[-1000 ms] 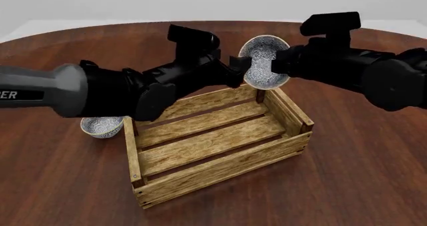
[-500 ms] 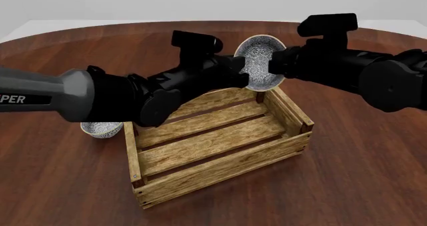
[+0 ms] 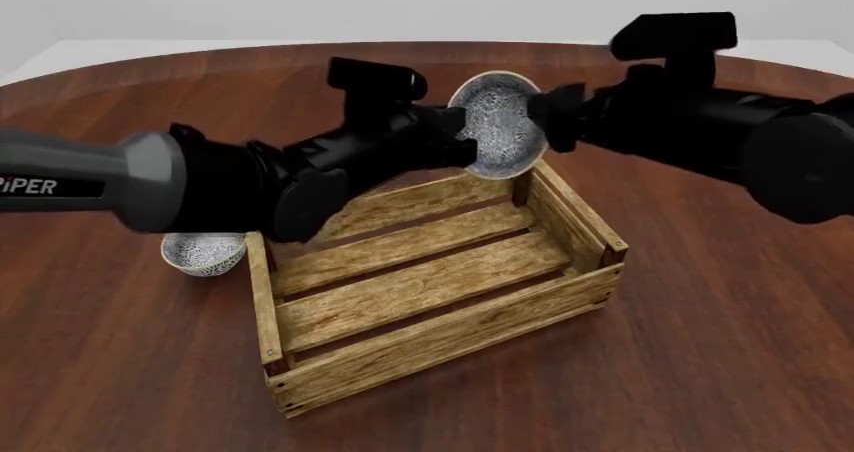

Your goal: Stack the right bowl on the left bowl and place them in the tray.

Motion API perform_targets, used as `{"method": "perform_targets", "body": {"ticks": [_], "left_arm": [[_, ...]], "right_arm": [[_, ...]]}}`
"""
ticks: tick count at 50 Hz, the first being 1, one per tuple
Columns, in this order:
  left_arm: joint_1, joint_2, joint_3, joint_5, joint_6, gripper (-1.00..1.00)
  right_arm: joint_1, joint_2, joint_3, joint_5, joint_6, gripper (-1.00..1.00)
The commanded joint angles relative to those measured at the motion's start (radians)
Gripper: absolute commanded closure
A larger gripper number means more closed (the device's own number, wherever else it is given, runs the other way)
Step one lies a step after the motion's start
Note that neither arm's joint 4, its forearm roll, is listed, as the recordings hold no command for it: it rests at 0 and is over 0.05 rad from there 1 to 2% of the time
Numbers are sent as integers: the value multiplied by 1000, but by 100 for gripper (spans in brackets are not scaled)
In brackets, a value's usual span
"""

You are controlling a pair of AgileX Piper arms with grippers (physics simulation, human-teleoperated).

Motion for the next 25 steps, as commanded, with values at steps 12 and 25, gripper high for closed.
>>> {"method": "perform_targets", "body": {"ticks": [12, 25], "left_arm": [[115, -58, 15, 34, 42, 100], [161, -210, 102, 81, 67, 100]], "right_arm": [[39, -145, 31, 49, 15, -100], [50, -201, 38, 72, 15, -100]]}}
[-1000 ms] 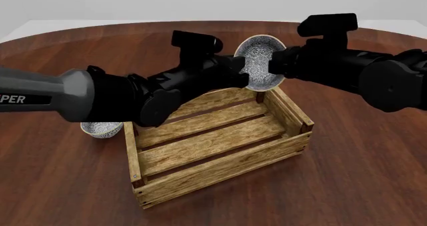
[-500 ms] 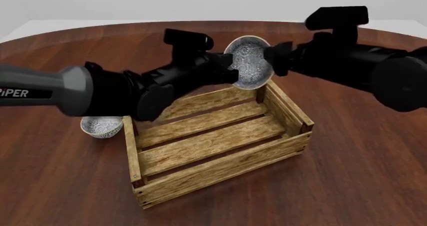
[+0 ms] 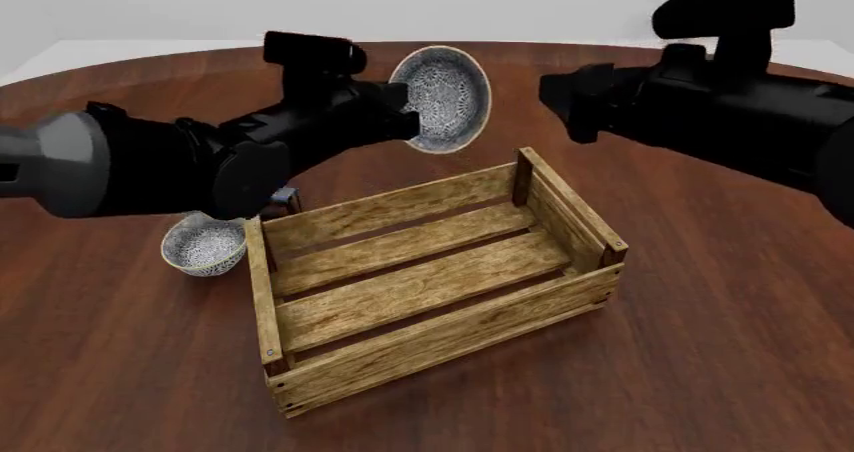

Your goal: Stack the right bowl on the left bowl and place them in the tray.

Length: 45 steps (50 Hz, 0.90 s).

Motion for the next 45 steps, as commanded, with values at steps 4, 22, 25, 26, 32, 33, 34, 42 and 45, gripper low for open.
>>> {"method": "perform_targets", "body": {"ticks": [4, 22, 25, 26, 32, 33, 34, 42, 45], "left_arm": [[64, -175, 85, 57, 37, 100], [144, -350, 158, 174, 52, 100], [157, -377, 160, 200, 75, 100], [156, -392, 165, 210, 80, 100], [173, -463, 173, 265, 87, 100], [183, -480, 175, 280, 98, 100], [179, -494, 174, 294, 95, 100], [223, -547, 154, 398, 101, 100], [240, -573, 154, 423, 103, 100]], "right_arm": [[18, -52, 8, 21, 1, -100], [39, -52, 12, 17, 8, -100], [40, -55, 13, 18, 11, -100], [40, -56, 13, 18, 11, -100], [42, -61, 12, 21, 10, -100], [40, -61, 11, 21, 9, -100], [40, -60, 11, 20, 8, -100], [45, -50, 12, 16, 6, -100], [44, -54, 13, 17, 5, -100]]}}
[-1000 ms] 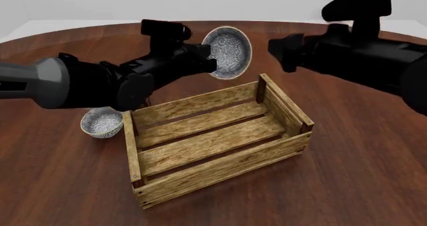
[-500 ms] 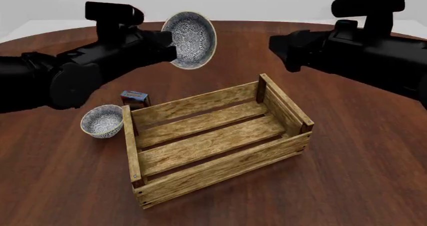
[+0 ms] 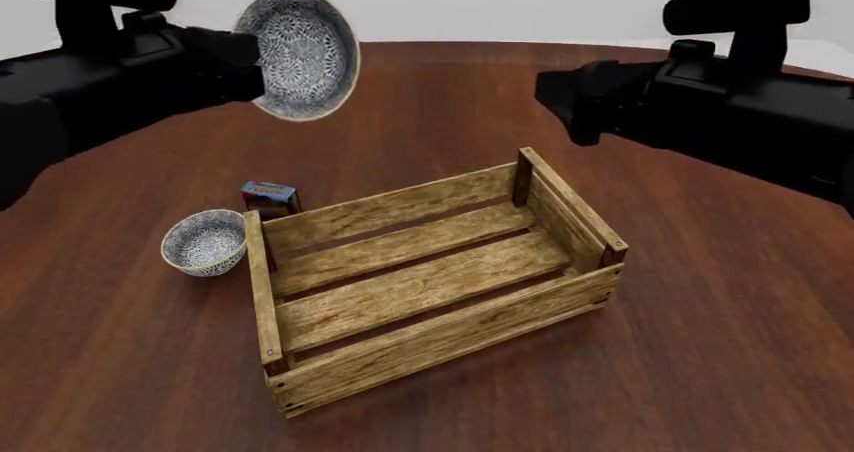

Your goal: Stack the right bowl on the left bowl and place them in the tray.

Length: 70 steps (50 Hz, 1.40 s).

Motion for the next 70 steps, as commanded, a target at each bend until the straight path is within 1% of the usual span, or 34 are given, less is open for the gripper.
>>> {"method": "perform_targets", "body": {"ticks": [1, 4, 6, 7, 8, 10, 12, 14, 17, 18, 22, 23, 24, 25, 26, 27, 28, 29, 30, 31, 32, 33, 37, 39, 42, 44, 46, 48, 50, 55, 59, 64, 68, 70], "left_arm": [[70, -81, -20, 131, 28, 100], [78, -120, -11, 159, 28, 100], [87, -120, -17, 189, 5, 100], [92, -129, -20, 201, 8, 100], [113, -133, -26, 216, 40, 100], [110, -164, -24, 242, 26, 100], [129, -180, -29, 269, 49, 100], [133, -191, -29, 287, 50, 100], [131, -212, -44, 347, 26, 100], [144, -212, -49, 360, 17, 100], [169, -233, -60, 395, 49, 100], [175, -236, -63, 410, 43, 100], [186, -240, -63, 420, 57, 100], [220, -239, -60, 423, 99, 100], [221, -248, -59, 423, 106, 100], [212, -240, -59, 446, 77, 100], [219, -243, -32, 428, 113, 100], [232, -240, -44, 440, 120, 100], [269, -216, -51, 452, 106, 100], [241, -230, -45, 451, 101, 100], [248, -204, -46, 461, 83, 100], [219, -215, -24, 447, 57, 100], [256, -207, -18, 433, 76, 100], [251, -189, -14, 436, 53, 100], [276, -170, -22, 437, 60, 100], [275, -163, -14, 433, 55, 100], [288, -157, -9, 425, 59, 100], [307, -146, -1, 411, 79, 100], [308, -140, 0, 407, 68, 100], [334, -112, 7, 376, 68, 100], [345, -79, 17, 347, 46, 100], [361, -53, 24, 319, 45, 100], [370, -23, 32, 296, 17, 100], [370, -16, 37, 289, 18, 100]], "right_arm": [[3, -3, 1, 2, -2, -100], [-1, -12, 2, 5, -1, -100], [-3, -14, 3, 6, -2, -100], [-2, -15, 3, 6, -1, -100], [-1, -16, 3, 6, -1, -100], [1, -18, 3, 7, -3, -100], [4, -20, 5, 8, -3, -100], [4, -22, 5, 9, -5, -100], [4, -26, 8, 10, -10, -100], [5, -25, 9, 9, -15, -100], [-1, -16, 12, 5, -22, -100], [-4, -19, 10, 8, -19, -100], [-5, -24, 8, 11, -18, -100], [-4, -28, 9, 12, -18, -100], [-4, -29, 9, 13, -19, -100], [-2, -31, 10, 13, -20, -100], [-1, -32, 11, 14, -20, -100], [-2, -32, 10, 14, -21, -100], [-6, -30, 9, 14, -23, -100], [-5, -31, 9, 14, -22, -100], [-5, -31, 9, 14, -21, -100], [-6, -31, 9, 15, -21, -100], [-9, -35, 10, 18, -21, -100], [-13, -37, 9, 19, -20, -100], [-15, -37, 9, 18, -21, -100], [-15, -37, 9, 19, -21, -100], [-16, -36, 8, 18, -21, -100], [-18, -32, 8, 16, -22, -100], [-18, -31, 8, 16, -22, -100], [-18, -31, 8, 17, -20, -100], [-18, -30, 9, 15, -17, -100], [-18, -27, 8, 13, -16, -100], [-16, -29, 9, 15, -17, -100], [-18, -29, 8, 14, -16, -100]]}}
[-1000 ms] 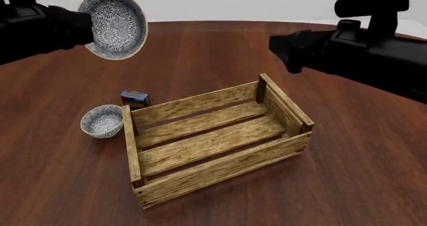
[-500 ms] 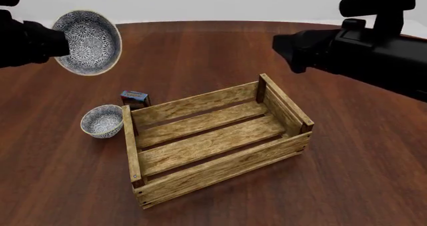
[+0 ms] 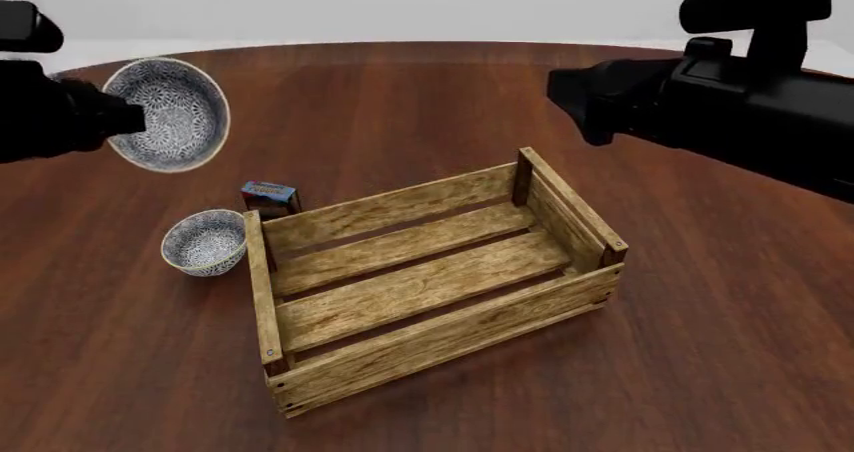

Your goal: Stack the right bowl on the left bowl and place them in the tray.

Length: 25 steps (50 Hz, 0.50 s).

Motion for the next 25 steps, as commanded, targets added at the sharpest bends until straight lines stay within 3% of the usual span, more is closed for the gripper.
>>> {"method": "perform_targets", "body": {"ticks": [1, 16, 25], "left_arm": [[32, 65, 20, -66, -21, 100], [58, 191, 80, -212, -75, 100], [58, 191, 80, -212, -75, 100]], "right_arm": [[-2, 2, -1, -1, 3, -100], [-9, -2, -2, -1, 2, -100], [-9, -2, -2, -1, 2, -100]]}}
